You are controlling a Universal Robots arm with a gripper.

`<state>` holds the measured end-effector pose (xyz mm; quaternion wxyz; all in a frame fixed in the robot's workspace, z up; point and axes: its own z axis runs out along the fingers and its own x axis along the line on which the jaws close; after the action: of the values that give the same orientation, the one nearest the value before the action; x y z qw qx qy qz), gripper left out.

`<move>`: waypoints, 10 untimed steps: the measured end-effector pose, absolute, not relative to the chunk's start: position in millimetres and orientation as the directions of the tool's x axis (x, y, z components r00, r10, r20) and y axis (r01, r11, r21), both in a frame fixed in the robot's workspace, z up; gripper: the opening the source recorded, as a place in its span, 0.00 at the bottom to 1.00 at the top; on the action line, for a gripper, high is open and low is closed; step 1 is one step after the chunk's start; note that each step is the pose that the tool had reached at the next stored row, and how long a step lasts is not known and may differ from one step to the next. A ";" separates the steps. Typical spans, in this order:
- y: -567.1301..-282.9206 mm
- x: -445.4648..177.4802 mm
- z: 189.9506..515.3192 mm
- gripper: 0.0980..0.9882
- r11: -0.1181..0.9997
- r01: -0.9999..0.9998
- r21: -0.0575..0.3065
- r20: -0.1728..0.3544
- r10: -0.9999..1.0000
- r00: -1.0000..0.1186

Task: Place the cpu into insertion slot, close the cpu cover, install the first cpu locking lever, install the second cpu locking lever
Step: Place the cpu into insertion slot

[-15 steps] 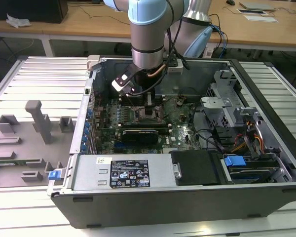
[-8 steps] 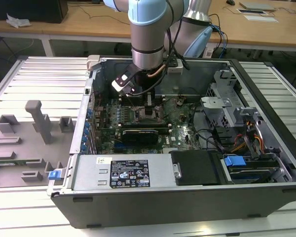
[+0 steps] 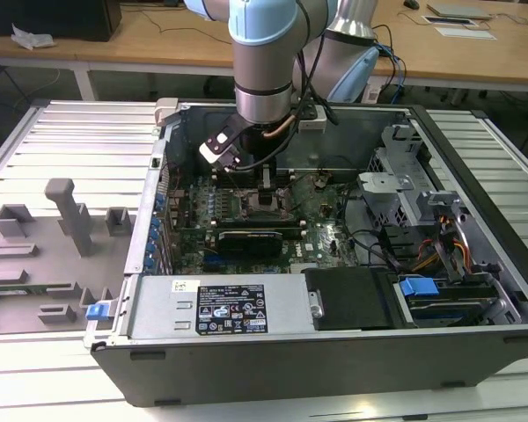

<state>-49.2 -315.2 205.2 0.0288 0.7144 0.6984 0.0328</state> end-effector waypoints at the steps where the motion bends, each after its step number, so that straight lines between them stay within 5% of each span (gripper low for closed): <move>1: -315.3 -49.2 208.7 0.01 -0.023 0.996 0.087 0.005 1.000 0.022; 10: -315.3 -49.2 235.9 0.01 -0.022 0.996 0.087 0.003 1.000 0.022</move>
<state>-49.2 -315.3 235.9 0.0301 0.7143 0.6985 0.0314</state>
